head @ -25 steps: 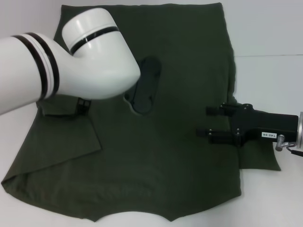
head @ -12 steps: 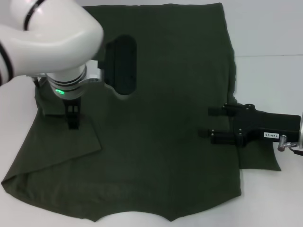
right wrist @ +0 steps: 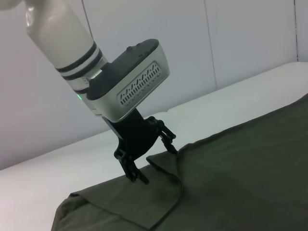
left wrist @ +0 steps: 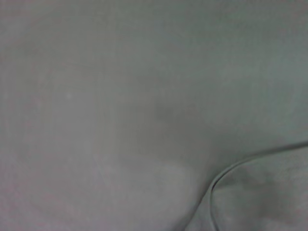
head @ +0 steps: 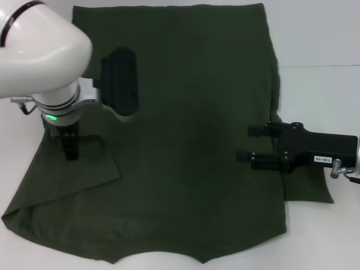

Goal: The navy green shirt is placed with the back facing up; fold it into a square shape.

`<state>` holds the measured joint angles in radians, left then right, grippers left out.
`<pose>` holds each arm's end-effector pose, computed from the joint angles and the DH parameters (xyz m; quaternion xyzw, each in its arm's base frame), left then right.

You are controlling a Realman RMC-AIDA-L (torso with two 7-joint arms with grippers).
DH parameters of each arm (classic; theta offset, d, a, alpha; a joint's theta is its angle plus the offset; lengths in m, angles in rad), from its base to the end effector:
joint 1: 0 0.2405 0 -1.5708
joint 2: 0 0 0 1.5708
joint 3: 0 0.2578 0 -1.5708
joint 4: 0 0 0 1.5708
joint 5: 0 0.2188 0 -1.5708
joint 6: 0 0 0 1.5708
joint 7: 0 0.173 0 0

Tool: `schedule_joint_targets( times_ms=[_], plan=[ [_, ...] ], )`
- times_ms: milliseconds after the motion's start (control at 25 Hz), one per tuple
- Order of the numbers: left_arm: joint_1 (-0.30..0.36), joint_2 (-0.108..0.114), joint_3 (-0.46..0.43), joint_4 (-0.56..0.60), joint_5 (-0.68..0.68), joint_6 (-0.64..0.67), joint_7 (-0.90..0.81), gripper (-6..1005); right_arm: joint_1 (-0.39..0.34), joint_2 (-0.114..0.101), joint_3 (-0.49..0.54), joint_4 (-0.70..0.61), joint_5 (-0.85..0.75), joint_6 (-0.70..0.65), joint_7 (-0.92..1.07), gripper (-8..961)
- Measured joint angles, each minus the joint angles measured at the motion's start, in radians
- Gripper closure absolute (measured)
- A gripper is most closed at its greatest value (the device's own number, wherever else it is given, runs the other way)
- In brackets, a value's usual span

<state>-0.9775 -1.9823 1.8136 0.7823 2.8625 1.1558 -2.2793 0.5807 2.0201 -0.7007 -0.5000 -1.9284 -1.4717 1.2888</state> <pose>-0.2092 0.4572 -0.0472 -0.8684 0.0425 0.4434 0.2180 0.2619 0.3657 -0.0261 -0.9334 0.2084 0.2479 0.1545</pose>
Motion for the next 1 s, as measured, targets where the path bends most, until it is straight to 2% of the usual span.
schedule_joint_targets(
  times_ms=[400,760,840,1000],
  plan=[
    [-0.006,0.036,-0.021,-0.083,0.001,-0.087,0.006,132,-0.003,0.0,0.001,0.0,0.005,0.009,0.002,128],
    [-0.014,0.039,-0.003,-0.128,0.001,-0.169,0.014,134,-0.002,0.006,0.003,0.002,0.005,0.01,0.004,129],
    [-0.012,0.038,-0.007,-0.114,0.001,-0.226,0.021,135,-0.002,0.006,0.005,0.006,0.005,0.01,0.004,129],
    [0.001,0.03,-0.089,-0.031,0.001,-0.342,0.029,132,-0.003,0.005,0.013,0.007,0.005,0.005,0.005,129]
  ],
)
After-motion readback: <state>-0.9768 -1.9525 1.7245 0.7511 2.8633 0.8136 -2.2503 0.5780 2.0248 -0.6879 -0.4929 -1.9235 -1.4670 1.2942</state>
